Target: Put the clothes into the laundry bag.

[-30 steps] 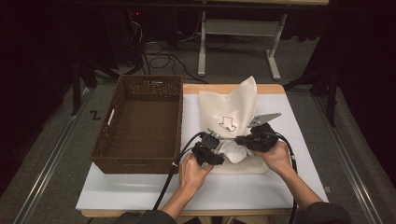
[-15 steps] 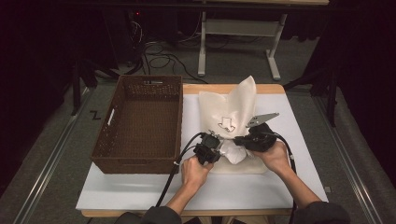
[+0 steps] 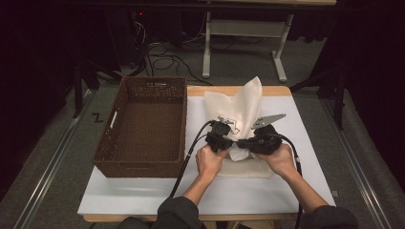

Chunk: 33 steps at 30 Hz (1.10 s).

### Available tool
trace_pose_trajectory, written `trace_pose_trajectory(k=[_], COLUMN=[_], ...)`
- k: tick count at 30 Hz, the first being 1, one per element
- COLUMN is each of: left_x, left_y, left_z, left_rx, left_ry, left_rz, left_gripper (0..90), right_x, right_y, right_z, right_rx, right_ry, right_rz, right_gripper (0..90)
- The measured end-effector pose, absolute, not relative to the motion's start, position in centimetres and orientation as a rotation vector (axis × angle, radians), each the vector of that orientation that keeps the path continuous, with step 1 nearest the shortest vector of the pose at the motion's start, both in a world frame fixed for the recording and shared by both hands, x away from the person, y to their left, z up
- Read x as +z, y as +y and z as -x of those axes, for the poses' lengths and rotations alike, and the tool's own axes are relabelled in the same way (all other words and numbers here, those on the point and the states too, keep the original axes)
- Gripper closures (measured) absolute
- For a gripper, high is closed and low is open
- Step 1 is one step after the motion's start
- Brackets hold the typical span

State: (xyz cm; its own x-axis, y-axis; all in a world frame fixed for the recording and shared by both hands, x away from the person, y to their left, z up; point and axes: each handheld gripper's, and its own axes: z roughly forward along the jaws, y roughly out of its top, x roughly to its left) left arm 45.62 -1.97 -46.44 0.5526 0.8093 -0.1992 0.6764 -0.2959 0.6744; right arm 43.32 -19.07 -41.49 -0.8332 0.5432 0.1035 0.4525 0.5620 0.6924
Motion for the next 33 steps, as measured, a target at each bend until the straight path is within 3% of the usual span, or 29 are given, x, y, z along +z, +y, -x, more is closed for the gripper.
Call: trace_pose_trajectory(k=[3,14,22,26,28,32,33], left_x=[-46.9,-46.1,-47.8,-49.0,-49.4,-49.4,-49.0], left_y=[-2.2,-0.9,-2.9,-4.0,-4.2,-4.4,-4.5], left_z=[-45.4,-41.8,-41.5,-42.3,-42.7,-43.1,-43.2], left_rx=[0.233,0.176,0.143,0.174,0.163,0.144,0.192], left_ry=[1.195,1.127,1.120,1.132,1.152,1.158,1.138], left_rz=[-2.096,-2.141,-2.196,-2.221,-2.212,-2.191,-2.212], left_gripper=[82.1,46.1,36.8,37.0,41.5,59.9,71.7], right_x=[-42.1,-42.2,-42.5,-42.6,-42.7,-42.8,-42.8], right_y=[-18.9,-19.3,-19.3,-19.3,-19.4,-19.6,-19.7], right_z=[-43.6,-43.6,-43.5,-43.4,-43.4,-43.5,-43.5], right_rx=[1.108,1.085,1.089,1.073,1.072,1.069,1.070], right_ry=[2.674,2.648,2.649,2.652,2.651,2.651,2.652], right_rz=[-0.870,-0.878,-0.875,-0.864,-0.865,-0.866,-0.875], right_gripper=[88.8,88.6,88.6,88.6,88.6,88.6,88.6])
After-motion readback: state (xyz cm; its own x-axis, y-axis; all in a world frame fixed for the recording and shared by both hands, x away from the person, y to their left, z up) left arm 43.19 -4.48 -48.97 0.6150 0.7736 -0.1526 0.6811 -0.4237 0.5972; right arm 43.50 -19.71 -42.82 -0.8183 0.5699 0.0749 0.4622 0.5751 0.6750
